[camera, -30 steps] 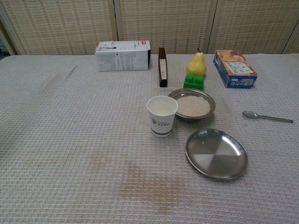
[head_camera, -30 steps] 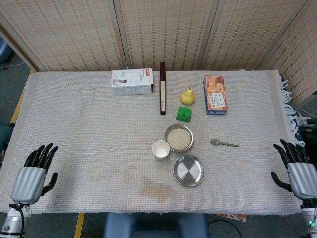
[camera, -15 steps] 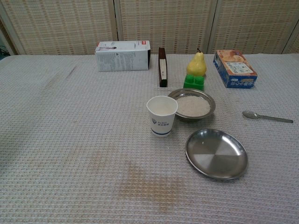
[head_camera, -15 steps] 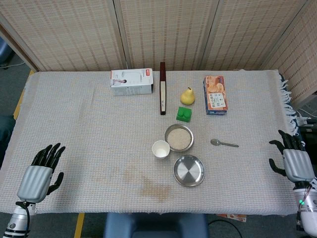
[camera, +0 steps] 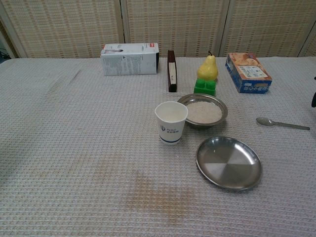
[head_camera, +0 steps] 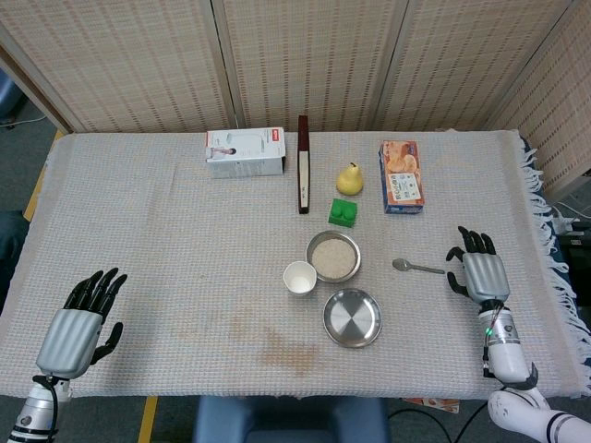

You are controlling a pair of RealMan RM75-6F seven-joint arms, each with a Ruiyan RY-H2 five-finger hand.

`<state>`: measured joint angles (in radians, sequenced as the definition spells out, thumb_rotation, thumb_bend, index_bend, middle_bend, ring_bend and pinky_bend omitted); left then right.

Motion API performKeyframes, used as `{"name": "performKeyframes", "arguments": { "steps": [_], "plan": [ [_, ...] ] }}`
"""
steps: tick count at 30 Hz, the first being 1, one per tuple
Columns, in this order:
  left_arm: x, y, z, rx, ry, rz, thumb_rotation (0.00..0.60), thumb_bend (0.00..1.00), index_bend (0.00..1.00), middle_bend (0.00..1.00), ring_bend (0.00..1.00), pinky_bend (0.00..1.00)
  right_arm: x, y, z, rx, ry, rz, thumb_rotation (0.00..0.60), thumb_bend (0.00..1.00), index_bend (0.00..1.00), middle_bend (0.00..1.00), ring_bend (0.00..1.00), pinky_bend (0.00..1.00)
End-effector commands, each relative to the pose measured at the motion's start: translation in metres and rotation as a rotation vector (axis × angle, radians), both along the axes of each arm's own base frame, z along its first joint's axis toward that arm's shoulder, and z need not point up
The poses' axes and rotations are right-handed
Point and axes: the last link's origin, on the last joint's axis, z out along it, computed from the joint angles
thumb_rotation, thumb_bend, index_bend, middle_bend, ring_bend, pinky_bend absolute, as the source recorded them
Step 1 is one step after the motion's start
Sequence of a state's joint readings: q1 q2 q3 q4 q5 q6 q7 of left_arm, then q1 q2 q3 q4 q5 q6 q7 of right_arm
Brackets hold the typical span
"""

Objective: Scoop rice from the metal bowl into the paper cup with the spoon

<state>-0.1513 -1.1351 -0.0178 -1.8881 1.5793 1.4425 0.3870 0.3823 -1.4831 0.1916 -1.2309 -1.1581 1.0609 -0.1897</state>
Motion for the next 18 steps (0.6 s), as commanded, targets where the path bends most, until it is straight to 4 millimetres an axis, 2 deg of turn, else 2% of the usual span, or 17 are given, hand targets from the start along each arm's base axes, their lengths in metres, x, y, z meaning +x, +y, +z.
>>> {"name": "performKeyframes", "arguments": {
  "steps": [1, 8, 18],
  "plan": [
    [0.000, -0.001, 0.001, 0.001, -0.002, 0.001, 0.600, 0.45, 0.00, 0.00, 0.00, 0.13, 0.000, -0.002, -0.012, 0.009, 0.006, -0.013, 0.600, 0.35, 0.43, 0.00, 0.00, 0.00],
    [-0.001, -0.002, 0.002, -0.001, -0.004, 0.000, 0.600, 0.45, 0.00, 0.00, 0.00, 0.13, -0.001, -0.006, -0.022, -0.019, 0.027, -0.027, 0.600, 0.29, 0.46, 0.00, 0.00, 0.00],
    [-0.002, 0.000, 0.000, -0.006, 0.000, 0.006, 0.600, 0.45, 0.00, 0.00, 0.00, 0.13, 0.007, -0.021, -0.042, 0.009, 0.038, -0.025, 0.600, 0.27, 0.49, 0.00, 0.00, 0.00]
  ]
}}
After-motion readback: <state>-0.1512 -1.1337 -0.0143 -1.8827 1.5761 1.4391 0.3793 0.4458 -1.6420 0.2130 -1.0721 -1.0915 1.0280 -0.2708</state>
